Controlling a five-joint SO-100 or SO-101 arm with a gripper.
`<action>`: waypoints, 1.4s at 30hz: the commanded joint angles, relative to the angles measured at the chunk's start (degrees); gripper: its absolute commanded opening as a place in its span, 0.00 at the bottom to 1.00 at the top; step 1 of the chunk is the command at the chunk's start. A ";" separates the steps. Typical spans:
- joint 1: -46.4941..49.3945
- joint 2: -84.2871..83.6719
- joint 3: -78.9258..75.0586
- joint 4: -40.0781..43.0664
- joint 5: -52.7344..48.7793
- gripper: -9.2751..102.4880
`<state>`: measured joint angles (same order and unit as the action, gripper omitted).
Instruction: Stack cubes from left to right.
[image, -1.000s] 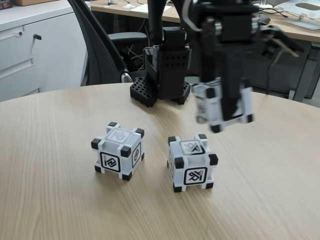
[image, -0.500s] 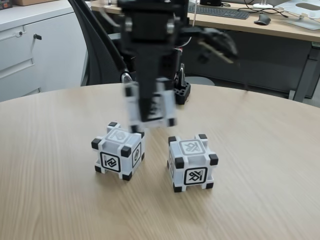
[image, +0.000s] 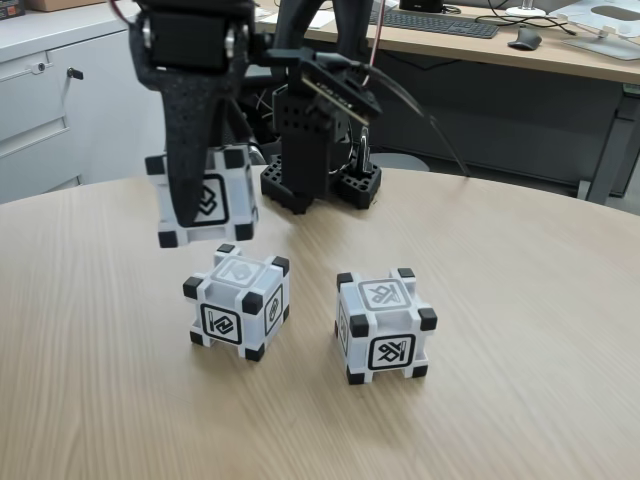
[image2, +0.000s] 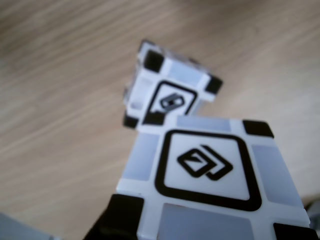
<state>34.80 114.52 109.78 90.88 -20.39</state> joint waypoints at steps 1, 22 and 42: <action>0.53 2.29 -2.11 -0.62 0.44 0.08; 0.09 -3.78 -2.46 -0.79 4.83 0.08; 0.18 -4.57 -1.93 -0.79 4.57 0.11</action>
<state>34.89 108.72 109.78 90.88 -15.82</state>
